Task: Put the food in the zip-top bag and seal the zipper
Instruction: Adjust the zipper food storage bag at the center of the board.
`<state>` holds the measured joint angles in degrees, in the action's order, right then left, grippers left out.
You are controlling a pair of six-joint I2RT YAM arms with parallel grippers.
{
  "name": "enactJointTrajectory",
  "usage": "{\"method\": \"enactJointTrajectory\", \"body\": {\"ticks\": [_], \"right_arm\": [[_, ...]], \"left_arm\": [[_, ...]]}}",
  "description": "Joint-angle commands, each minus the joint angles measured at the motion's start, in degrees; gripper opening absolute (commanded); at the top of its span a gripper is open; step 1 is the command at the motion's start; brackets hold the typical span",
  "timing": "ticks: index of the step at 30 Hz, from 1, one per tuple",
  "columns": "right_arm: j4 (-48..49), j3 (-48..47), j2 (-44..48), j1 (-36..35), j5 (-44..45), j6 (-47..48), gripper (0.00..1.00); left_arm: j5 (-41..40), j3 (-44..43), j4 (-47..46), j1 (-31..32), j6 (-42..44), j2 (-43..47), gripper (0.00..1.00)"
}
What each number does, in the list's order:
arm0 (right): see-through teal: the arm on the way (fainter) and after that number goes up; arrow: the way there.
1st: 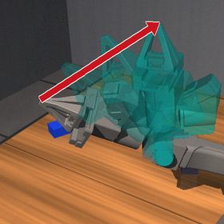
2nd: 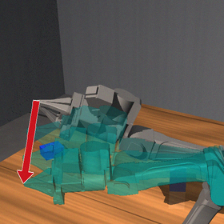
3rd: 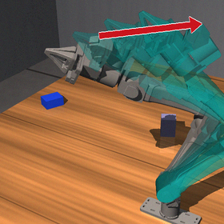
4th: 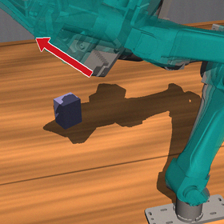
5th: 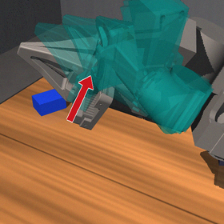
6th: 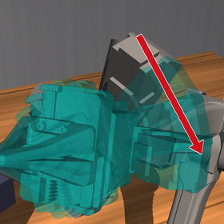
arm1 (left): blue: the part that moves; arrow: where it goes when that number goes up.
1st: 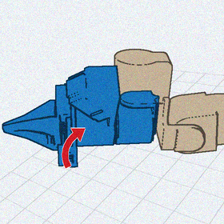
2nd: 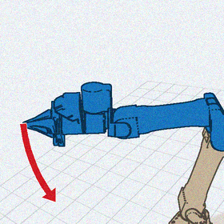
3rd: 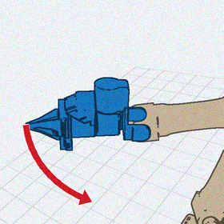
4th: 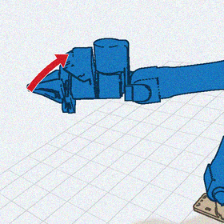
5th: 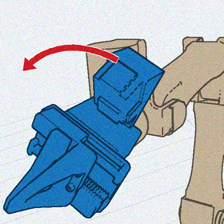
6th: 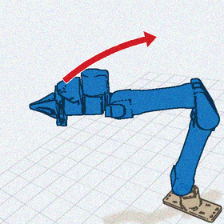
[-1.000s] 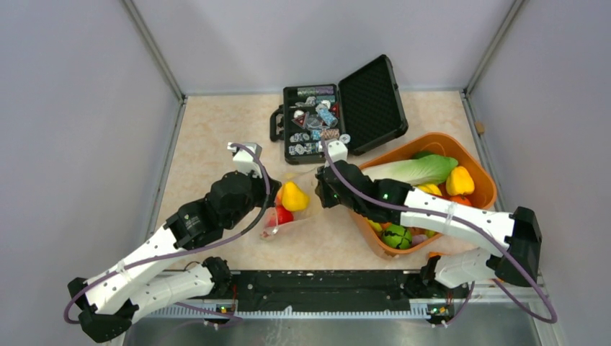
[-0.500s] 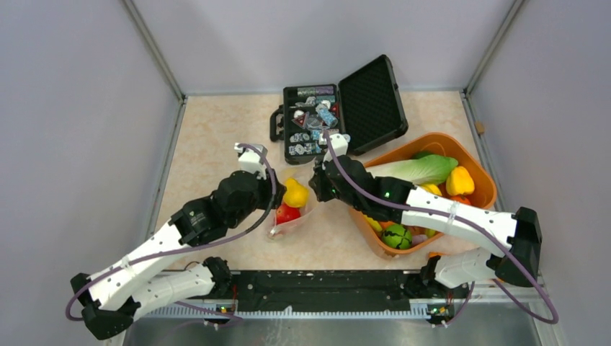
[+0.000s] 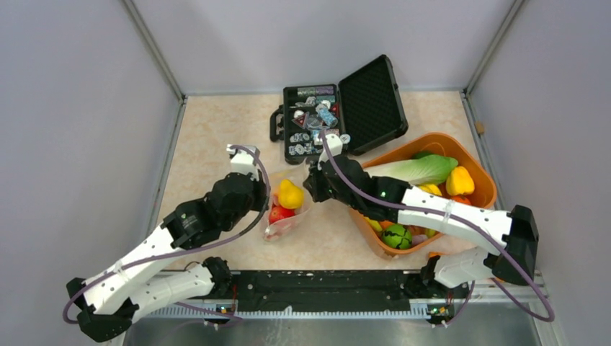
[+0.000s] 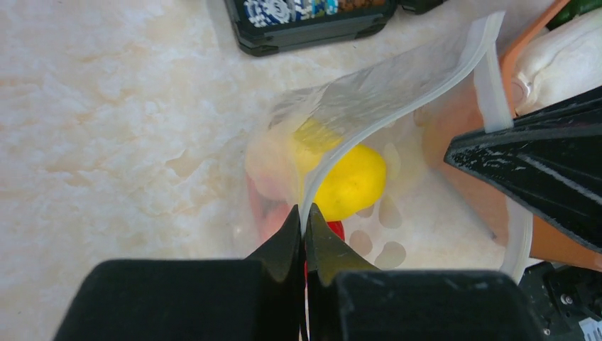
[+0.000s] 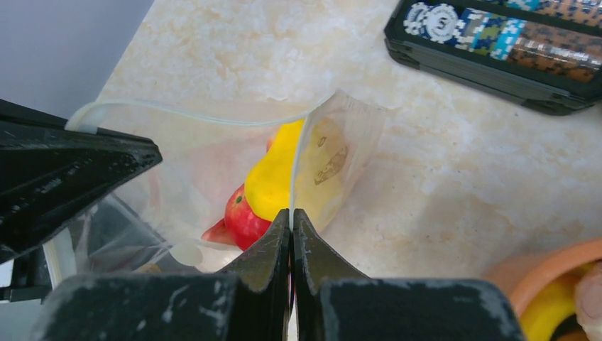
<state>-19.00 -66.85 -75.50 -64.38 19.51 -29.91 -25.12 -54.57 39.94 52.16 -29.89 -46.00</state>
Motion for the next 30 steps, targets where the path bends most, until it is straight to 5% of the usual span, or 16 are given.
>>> {"method": "enactJointTrajectory", "body": {"ticks": [1,7,16,22,30], "right_arm": [[6.1,-5.3,-3.7,-0.4,-7.1,2.2,0.00],[11.2,-10.8,-7.8,1.4,-16.1,2.7,0.00],[-1.2,-3.9,-9.1,11.2,-14.5,-5.0,0.04],[-3.6,-0.1,-1.5,12.2,-14.2,-3.9,0.64],[-4.2,3.6,17.3,12.2,-8.6,-3.2,0.71]], "left_arm": [[-7.1,-3.9,0.8,-0.2,0.5,4.8,0.00],[-9.4,-7.0,2.6,-0.2,2.5,6.7,0.00],[-6.3,4.2,-3.7,-0.2,-6.4,1.9,0.00],[-4.5,5.8,-7.5,-0.2,-5.5,-0.8,0.00],[-1.9,3.3,-10.1,-0.2,-3.5,-0.6,0.00]]}}
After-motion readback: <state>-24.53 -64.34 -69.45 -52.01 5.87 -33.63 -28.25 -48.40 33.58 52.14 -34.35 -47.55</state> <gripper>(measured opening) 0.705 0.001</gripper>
